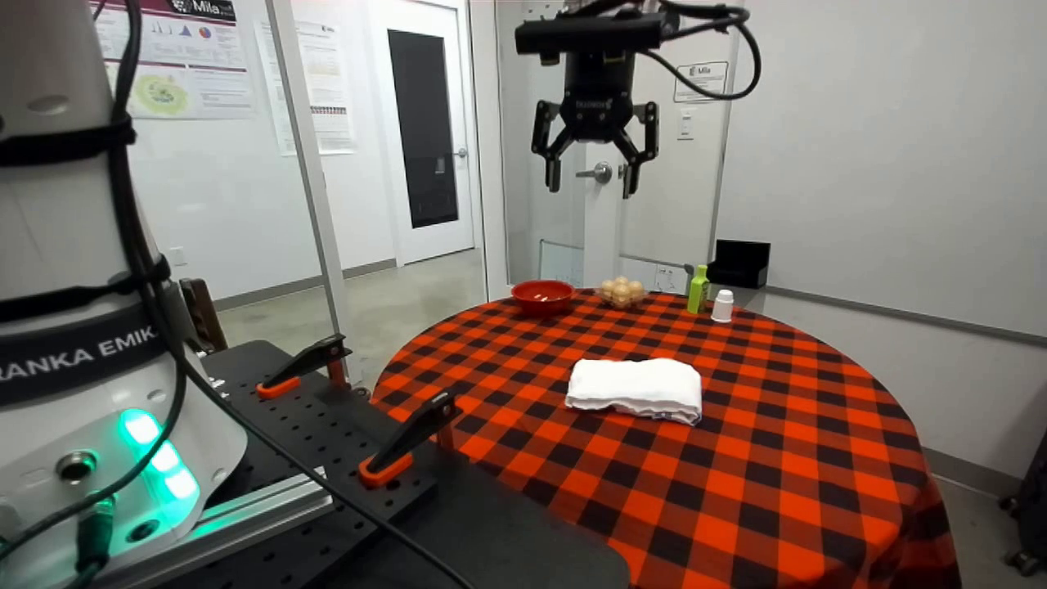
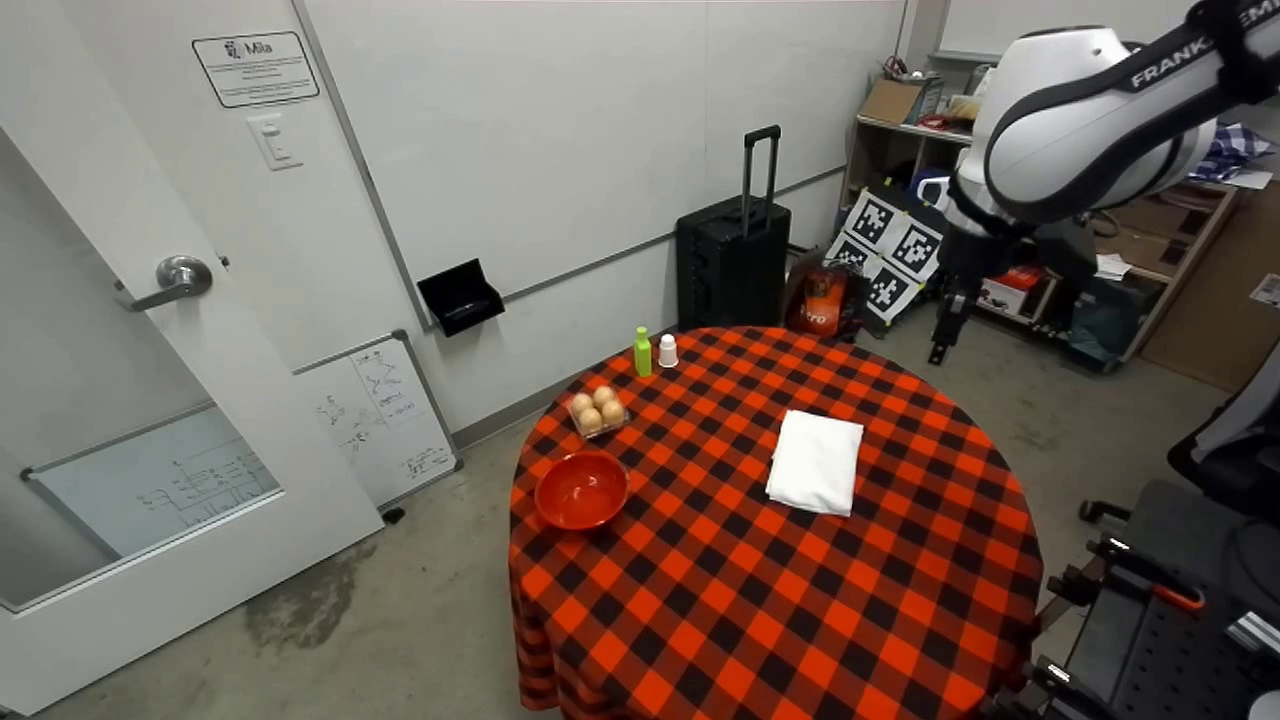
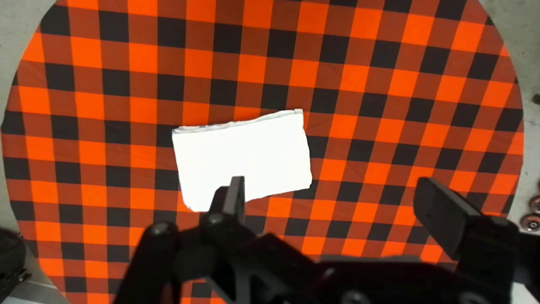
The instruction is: Move the towel to the left, then straighten it
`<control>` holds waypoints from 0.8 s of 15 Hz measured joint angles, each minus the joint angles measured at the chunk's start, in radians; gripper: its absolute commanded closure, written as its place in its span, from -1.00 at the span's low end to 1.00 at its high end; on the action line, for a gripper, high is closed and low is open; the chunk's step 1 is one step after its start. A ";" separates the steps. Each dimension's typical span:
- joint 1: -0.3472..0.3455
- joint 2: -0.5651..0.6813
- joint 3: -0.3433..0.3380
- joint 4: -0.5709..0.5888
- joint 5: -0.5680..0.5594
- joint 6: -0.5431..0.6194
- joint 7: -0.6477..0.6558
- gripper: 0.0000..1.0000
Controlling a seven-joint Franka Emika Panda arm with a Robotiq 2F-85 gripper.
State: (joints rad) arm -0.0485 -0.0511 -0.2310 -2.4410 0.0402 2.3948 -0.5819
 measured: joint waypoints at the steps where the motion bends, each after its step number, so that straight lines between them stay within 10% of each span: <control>1: -0.001 0.036 0.014 -0.008 0.009 0.061 0.002 -1.00; 12: 0.015 0.444 0.127 0.010 -0.165 0.505 0.242 -1.00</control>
State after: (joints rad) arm -0.0337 0.3934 -0.1036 -2.4314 -0.1248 2.8993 -0.3403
